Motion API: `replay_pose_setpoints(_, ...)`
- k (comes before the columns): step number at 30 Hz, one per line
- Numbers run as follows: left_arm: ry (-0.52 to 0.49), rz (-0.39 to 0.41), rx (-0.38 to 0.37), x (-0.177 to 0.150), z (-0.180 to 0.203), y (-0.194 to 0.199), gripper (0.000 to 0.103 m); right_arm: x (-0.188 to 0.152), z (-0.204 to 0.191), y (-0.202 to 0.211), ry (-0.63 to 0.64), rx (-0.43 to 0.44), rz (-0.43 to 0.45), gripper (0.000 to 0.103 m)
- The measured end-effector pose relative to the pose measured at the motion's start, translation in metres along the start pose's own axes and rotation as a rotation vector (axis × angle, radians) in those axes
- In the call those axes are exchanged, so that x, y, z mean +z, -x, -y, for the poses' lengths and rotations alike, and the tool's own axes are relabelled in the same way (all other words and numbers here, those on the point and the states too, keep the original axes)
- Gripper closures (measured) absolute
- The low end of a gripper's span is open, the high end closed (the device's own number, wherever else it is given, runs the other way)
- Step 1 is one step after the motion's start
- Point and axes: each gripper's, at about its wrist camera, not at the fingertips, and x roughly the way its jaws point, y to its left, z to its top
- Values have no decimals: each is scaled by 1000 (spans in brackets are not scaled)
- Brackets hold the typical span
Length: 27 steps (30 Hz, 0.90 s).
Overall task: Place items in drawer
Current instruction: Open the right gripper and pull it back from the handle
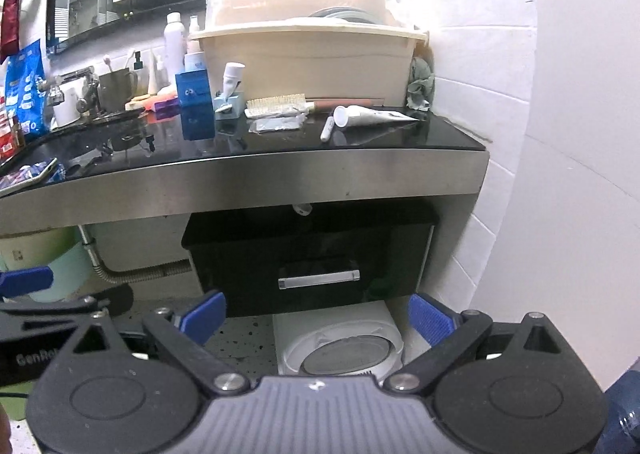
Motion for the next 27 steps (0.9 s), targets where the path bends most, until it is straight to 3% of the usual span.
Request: replay_pose_setpoints(27,-13,46,24,-14,1,10,14,-20,4,1,-42,-20,-28,4)
